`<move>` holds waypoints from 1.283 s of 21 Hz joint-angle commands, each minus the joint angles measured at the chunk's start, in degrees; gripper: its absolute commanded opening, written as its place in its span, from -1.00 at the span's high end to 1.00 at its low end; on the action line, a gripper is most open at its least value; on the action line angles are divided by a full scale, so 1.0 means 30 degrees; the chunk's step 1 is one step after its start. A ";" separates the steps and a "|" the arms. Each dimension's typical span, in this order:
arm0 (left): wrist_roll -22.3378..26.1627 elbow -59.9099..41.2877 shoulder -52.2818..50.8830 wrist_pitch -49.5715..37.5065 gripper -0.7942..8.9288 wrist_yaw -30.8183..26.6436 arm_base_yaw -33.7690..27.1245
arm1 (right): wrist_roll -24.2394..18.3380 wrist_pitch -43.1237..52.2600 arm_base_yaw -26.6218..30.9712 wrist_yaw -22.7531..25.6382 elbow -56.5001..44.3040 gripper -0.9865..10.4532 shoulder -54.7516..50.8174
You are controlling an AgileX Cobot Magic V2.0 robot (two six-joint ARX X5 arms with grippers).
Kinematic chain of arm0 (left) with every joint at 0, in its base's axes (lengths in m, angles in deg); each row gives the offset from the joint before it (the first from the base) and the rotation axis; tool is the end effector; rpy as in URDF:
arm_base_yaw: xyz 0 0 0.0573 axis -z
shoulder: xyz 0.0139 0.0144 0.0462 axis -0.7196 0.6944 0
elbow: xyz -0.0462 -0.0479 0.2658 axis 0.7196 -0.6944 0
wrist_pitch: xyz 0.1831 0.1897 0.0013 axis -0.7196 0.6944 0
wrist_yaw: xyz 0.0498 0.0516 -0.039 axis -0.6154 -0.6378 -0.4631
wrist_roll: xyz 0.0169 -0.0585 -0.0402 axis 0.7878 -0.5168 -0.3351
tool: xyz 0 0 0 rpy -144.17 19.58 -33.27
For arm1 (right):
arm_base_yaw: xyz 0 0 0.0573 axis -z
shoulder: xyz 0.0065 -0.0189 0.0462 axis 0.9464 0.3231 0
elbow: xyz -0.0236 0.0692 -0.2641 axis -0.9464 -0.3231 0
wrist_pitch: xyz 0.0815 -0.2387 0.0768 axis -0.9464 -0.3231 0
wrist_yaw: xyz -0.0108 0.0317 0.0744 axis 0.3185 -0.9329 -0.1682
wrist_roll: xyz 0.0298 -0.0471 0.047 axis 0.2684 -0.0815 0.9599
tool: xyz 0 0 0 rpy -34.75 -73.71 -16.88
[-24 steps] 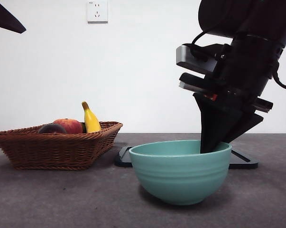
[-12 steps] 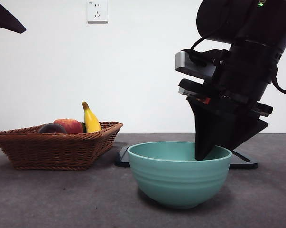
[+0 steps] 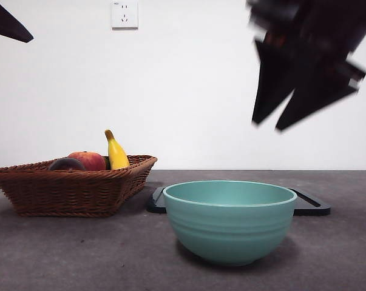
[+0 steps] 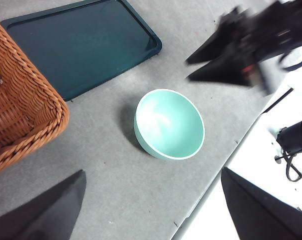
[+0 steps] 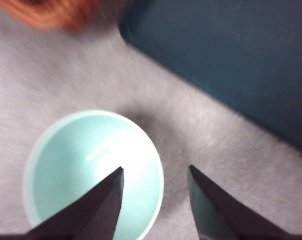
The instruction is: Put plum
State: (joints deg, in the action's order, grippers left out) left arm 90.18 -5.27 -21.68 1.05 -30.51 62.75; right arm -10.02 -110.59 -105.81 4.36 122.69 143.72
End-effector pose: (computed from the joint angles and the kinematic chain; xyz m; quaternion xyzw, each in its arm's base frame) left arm 0.1716 -0.0877 0.3188 -0.0242 0.3683 -0.4381 0.8197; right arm 0.2114 0.1569 0.2441 -0.0354 0.4452 0.3020 0.8422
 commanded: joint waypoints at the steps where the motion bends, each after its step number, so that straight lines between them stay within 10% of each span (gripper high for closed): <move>1: 0.0233 0.0357 0.0131 -0.0146 -0.04 0.0036 0.0073 | -0.0087 -0.0627 -0.0102 -0.0321 0.0539 0.47 -0.1333; 11: 0.0226 0.0357 0.0131 -0.0124 -0.04 0.0036 0.0073 | -0.0109 -0.5479 -0.0117 -0.5173 0.0721 0.47 -0.7249; 27: 0.0226 0.0357 0.0131 -0.0124 -0.03 0.0036 0.0073 | -0.0109 -0.6229 -0.0117 -0.5064 0.0721 0.47 -0.8364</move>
State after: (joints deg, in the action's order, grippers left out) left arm 90.18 -5.27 -21.68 1.05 -30.51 62.75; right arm -10.04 -129.67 -105.81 -10.83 123.65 118.28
